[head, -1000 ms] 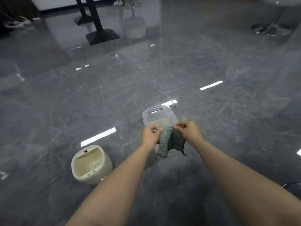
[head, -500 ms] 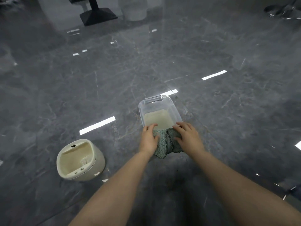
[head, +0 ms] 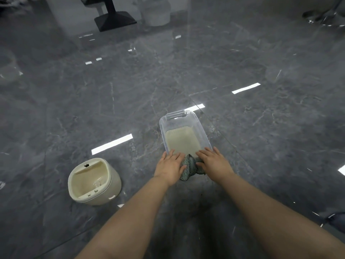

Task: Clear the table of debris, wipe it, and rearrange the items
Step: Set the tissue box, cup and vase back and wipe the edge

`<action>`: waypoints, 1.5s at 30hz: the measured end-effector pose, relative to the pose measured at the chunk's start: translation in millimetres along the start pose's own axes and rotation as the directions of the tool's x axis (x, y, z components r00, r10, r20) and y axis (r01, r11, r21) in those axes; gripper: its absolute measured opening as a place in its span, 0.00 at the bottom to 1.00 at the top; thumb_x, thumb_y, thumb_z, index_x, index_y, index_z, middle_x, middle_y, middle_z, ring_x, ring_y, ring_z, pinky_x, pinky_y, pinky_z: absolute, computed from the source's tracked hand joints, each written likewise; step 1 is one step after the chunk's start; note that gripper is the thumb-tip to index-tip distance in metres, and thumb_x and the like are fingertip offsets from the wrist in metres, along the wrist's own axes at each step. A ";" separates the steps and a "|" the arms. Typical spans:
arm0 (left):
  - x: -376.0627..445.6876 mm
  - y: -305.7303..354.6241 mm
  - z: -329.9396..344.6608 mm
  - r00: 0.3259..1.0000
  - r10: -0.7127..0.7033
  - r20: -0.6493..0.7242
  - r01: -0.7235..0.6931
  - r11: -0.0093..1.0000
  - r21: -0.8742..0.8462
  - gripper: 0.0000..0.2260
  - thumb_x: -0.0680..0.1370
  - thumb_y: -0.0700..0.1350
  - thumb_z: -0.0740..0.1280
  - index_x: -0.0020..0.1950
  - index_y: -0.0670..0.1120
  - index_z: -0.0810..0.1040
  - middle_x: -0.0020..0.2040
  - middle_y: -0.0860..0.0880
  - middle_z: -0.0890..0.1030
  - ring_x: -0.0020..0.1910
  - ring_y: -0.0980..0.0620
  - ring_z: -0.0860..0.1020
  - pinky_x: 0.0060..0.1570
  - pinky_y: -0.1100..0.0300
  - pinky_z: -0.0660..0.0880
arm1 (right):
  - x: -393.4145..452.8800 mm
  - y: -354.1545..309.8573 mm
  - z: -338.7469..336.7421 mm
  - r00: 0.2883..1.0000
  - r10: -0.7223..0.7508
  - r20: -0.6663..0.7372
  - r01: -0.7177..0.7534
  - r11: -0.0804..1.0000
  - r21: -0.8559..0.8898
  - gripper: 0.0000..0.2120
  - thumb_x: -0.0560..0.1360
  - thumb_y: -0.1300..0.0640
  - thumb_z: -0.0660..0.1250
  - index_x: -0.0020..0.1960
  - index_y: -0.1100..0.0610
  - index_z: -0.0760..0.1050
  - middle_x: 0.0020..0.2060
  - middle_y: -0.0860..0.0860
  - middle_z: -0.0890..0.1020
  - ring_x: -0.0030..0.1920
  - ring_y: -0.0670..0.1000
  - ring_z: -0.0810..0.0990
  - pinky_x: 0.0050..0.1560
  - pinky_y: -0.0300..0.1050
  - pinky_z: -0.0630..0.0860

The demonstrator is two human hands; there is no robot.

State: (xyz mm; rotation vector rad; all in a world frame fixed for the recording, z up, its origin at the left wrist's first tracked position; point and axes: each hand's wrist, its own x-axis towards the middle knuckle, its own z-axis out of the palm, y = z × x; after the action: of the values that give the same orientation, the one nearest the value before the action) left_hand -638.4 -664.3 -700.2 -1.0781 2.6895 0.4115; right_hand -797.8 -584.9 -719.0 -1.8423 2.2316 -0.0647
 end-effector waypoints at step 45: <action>-584.2 115.3 -939.0 0.373 -0.373 -0.849 0.686 0.727 -0.018 0.27 0.81 0.59 0.49 0.78 0.52 0.48 0.78 0.53 0.50 0.76 0.52 0.47 0.73 0.53 0.45 | -230.4 -379.7 -1003.1 0.542 -0.518 -0.661 0.587 0.797 -0.142 0.31 0.78 0.39 0.53 0.76 0.51 0.51 0.76 0.48 0.55 0.76 0.51 0.49 0.75 0.53 0.45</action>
State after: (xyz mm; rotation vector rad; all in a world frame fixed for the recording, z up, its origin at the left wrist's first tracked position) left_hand -392.9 -524.6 375.3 -2.3529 2.5485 -0.9028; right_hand -610.5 -559.4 361.6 -2.7073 1.7854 -1.1175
